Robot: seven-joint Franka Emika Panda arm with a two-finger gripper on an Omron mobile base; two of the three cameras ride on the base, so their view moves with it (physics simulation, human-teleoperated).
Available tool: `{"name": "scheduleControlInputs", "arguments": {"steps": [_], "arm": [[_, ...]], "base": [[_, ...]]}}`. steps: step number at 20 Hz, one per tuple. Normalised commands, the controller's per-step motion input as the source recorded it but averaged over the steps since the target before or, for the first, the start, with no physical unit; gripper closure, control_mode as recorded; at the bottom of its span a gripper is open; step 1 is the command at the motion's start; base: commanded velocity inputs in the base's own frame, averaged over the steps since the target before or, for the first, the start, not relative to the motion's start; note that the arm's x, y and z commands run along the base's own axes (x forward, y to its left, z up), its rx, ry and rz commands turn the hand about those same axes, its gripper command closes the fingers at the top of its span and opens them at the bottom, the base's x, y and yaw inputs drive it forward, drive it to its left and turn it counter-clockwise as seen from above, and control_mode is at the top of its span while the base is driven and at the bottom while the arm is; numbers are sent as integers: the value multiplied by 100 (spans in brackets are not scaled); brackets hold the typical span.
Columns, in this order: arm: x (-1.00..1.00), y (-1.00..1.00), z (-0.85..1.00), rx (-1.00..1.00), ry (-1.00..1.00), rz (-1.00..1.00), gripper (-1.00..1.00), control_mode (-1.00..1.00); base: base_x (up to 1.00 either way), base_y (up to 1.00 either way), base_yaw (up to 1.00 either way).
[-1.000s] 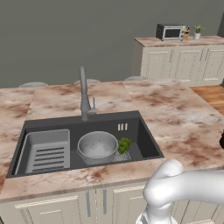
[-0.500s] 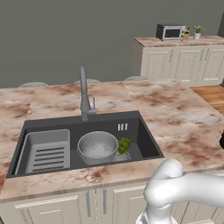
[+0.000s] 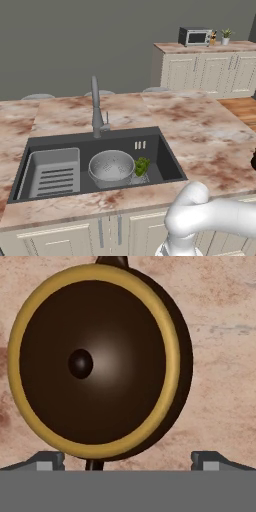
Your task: Pick the colander and teapot and place them in the sink. Then turn on the water.
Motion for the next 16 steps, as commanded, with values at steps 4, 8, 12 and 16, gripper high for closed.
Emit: {"name": "scheduleControlInputs", "arguments": {"steps": [4,8,12,16], "arm": [[0,0,-8,0,0,0,-100,-100],[0,0,-11,0,0,0,-100,-100],[0,0,-17,0,0,0,-100,-100],[0,0,-12,0,0,0,-100,-100]], "base": [[0,0,0],[0,0,0],[0,0,0],[0,0,0]]}}
